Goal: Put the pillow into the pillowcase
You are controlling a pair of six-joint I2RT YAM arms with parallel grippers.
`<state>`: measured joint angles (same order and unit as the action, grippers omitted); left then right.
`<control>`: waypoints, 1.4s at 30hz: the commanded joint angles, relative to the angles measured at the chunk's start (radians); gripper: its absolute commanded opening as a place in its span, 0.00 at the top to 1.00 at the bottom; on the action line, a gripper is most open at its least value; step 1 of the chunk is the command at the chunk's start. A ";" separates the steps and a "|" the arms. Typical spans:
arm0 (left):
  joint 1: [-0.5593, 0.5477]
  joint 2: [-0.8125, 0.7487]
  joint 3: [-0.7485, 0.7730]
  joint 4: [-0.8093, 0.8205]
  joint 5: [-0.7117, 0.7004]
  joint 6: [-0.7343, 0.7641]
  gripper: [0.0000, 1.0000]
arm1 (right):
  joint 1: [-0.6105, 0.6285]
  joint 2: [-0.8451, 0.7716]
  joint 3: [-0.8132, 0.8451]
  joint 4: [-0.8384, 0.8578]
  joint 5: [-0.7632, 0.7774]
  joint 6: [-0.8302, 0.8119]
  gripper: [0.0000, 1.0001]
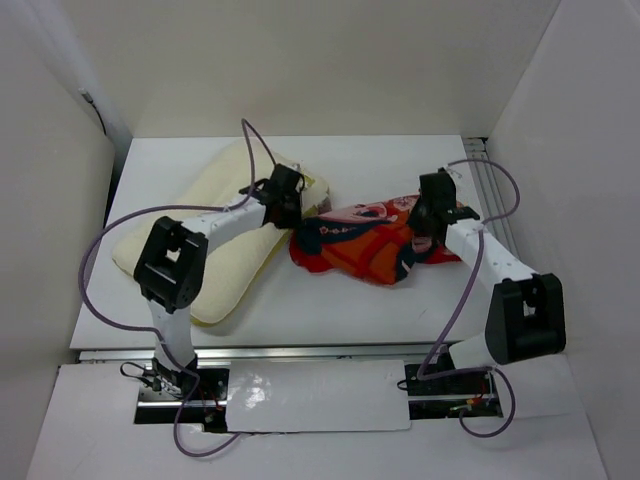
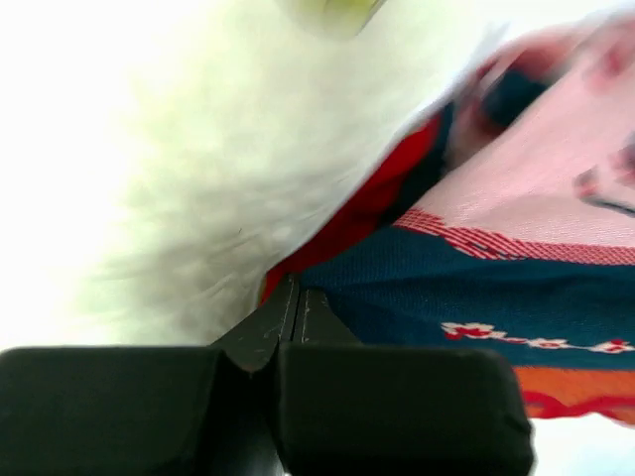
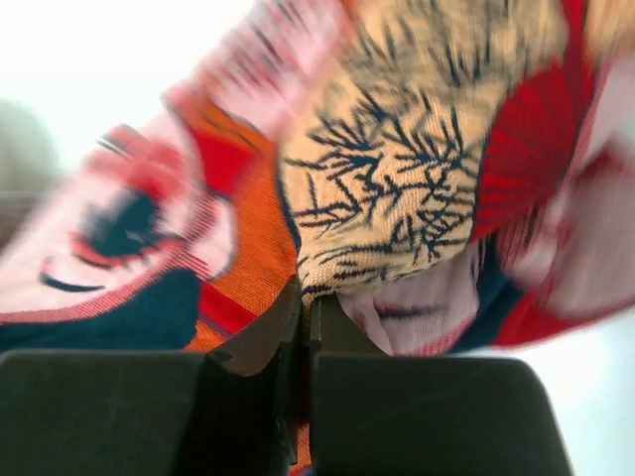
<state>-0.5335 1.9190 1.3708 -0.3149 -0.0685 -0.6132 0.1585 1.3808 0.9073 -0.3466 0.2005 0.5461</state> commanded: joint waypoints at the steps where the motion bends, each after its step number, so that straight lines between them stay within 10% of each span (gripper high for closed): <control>1: 0.055 -0.048 0.186 -0.049 -0.076 0.073 1.00 | 0.006 0.047 0.304 0.132 0.060 -0.094 1.00; 8: 0.029 -0.081 0.831 -0.243 -0.071 0.153 1.00 | 0.006 0.288 1.098 -0.110 0.188 -0.119 1.00; 11: 0.029 -0.203 0.822 -0.227 -0.124 0.176 1.00 | 0.006 0.265 1.260 -0.164 0.114 -0.159 0.99; 15: 0.052 -0.395 0.592 -0.153 -0.191 0.197 1.00 | 0.006 0.094 1.100 -0.089 0.143 -0.193 0.93; 23: 0.018 -0.609 0.051 -0.107 -0.142 0.144 0.94 | -0.004 -0.101 0.612 -0.255 0.180 -0.123 0.36; 24: 0.004 -0.618 0.021 -0.127 -0.195 0.110 0.85 | -0.004 -0.112 0.584 -0.268 0.171 -0.123 0.20; 28: 0.004 -0.676 -0.113 -0.249 -0.292 0.012 0.00 | -0.004 -0.112 0.506 -0.304 0.189 -0.101 0.07; 42: 0.291 -0.594 -0.155 -0.346 -0.243 -0.131 0.00 | -0.033 0.092 0.334 -0.197 0.177 -0.110 0.05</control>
<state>-0.2684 1.2209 1.1790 -0.6777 -0.3546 -0.7345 0.1467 1.4319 1.2224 -0.6033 0.3321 0.4366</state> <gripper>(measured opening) 0.998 0.951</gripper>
